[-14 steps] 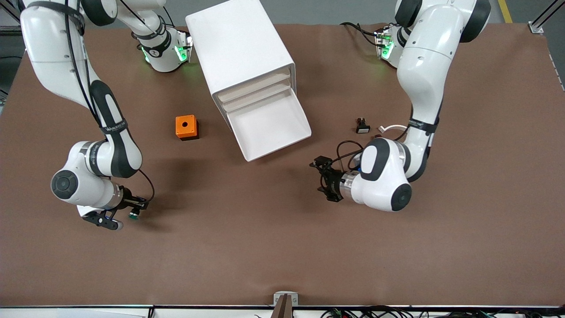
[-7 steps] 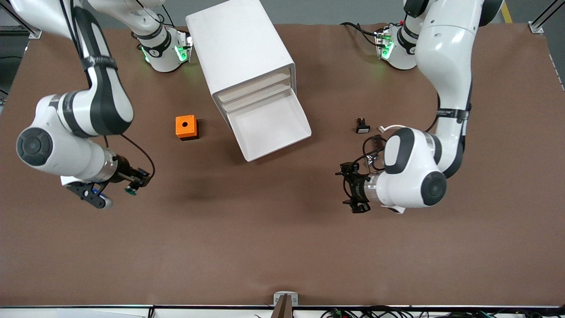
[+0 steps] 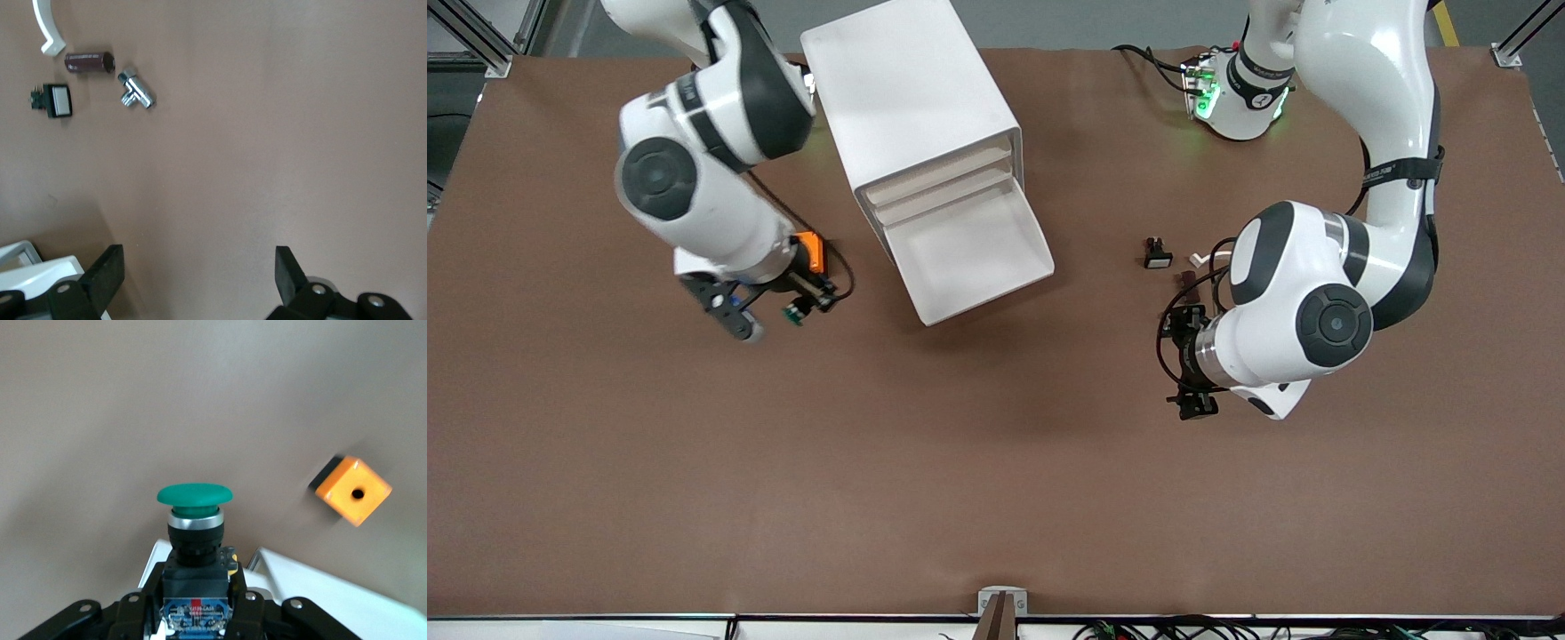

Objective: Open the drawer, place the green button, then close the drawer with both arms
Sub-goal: 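Lift the green button with the right gripper while the left gripper withdraws, then lower the button into the drawer with the right gripper while the left gripper approaches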

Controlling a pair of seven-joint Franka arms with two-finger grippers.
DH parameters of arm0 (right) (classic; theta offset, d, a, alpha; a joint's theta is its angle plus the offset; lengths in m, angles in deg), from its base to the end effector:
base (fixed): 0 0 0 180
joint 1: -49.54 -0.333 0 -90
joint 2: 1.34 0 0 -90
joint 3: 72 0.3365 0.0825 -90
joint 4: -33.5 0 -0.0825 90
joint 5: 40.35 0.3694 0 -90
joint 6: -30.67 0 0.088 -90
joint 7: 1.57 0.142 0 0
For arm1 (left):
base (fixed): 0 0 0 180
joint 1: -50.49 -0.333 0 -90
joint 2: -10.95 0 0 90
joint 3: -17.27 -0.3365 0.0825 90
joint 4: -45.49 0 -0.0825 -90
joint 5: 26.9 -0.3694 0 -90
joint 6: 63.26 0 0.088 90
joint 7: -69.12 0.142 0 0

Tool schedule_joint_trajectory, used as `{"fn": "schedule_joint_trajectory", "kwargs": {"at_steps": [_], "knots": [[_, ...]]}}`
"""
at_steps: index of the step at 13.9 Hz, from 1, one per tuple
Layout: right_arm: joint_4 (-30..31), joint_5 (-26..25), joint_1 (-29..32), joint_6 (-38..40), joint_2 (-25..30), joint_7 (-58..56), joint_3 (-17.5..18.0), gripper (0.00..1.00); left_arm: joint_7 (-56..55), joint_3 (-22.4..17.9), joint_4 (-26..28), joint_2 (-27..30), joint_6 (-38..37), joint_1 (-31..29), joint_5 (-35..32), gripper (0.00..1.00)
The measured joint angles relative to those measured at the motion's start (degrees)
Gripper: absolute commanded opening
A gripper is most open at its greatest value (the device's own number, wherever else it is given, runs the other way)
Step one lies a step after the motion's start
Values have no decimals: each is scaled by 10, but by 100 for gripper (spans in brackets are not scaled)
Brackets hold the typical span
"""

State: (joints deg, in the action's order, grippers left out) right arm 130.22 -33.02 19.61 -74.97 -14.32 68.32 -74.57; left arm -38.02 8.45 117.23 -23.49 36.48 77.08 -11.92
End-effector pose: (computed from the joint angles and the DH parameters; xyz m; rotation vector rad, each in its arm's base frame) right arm 0.5339 0.2946 0.4485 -2.8798 1.1844 0.2034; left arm 0.6562 -0.2698 0.3941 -2.1715 -2.2264 0.3072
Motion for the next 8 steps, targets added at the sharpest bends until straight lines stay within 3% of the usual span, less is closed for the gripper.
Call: {"fn": "schedule_joint_trajectory", "kwargs": {"at_steps": [8], "knots": [[80, 1, -130, -141, -11, 234, 0, 0, 195, 0, 2, 19, -16, -3, -13, 99]]}}
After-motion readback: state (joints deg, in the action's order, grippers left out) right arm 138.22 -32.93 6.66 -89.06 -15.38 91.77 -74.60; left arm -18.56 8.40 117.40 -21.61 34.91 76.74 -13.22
